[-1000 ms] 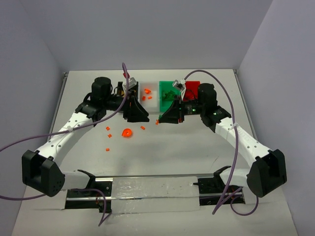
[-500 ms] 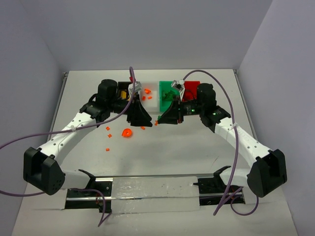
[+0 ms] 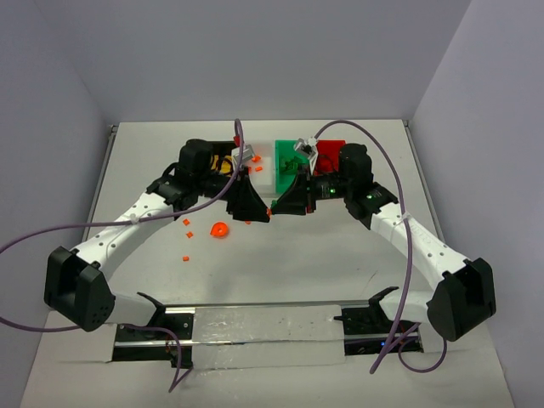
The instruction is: Sort the legos into containers by color
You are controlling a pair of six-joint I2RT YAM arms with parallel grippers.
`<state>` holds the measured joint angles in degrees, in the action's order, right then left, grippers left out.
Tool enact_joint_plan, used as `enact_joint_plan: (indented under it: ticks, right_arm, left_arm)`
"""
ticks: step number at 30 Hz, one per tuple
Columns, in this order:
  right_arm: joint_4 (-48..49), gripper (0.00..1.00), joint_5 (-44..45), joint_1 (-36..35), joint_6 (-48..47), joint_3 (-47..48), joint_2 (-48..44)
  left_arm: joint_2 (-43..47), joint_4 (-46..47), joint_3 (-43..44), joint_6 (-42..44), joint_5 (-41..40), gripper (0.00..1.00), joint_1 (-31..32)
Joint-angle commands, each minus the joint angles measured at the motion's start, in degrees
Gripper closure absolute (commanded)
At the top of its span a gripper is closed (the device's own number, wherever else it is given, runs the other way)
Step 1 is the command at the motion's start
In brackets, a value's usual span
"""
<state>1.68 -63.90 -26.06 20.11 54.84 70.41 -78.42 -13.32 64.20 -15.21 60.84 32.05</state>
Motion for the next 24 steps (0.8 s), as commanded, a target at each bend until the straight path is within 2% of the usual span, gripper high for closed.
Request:
enact_joint_plan:
  ticks: [1,10,15,19,23,24]
  right_arm:
    - [1.04,1.00,-0.35,-0.57,-0.20,2.95,-0.89]
    - [-0.01,1.00,0.27,-0.65,-1.21,2.91,-0.36]
    - [-0.13,1.00,0.79,-0.65,-1.30,2.90,-0.10]
    - [-0.28,1.00,0.88,-0.65,-1.30,2.99,0.08]
    - [-0.62,1.00,0.96,-0.65,-1.47,3.16,0.25]
    - [-0.82,1.00,0.97,-0.59,-1.66,3.29,0.19]
  left_arm:
    - [-0.50,2.25,2.94,-0.57,0.68,0.36,1.21]
    - [-0.25,3.65,2.77,-1.57,2.42,0.48,1.96]
    - [0.07,4.64,2.48,-2.36,3.29,0.62,1.96]
    - [0.28,5.23,2.24,-2.72,3.85,0.69,1.96]
    - [0.80,5.32,1.46,-2.21,4.36,0.85,2.05]
    - [1.06,5.07,1.01,-2.01,4.38,0.94,2.05]
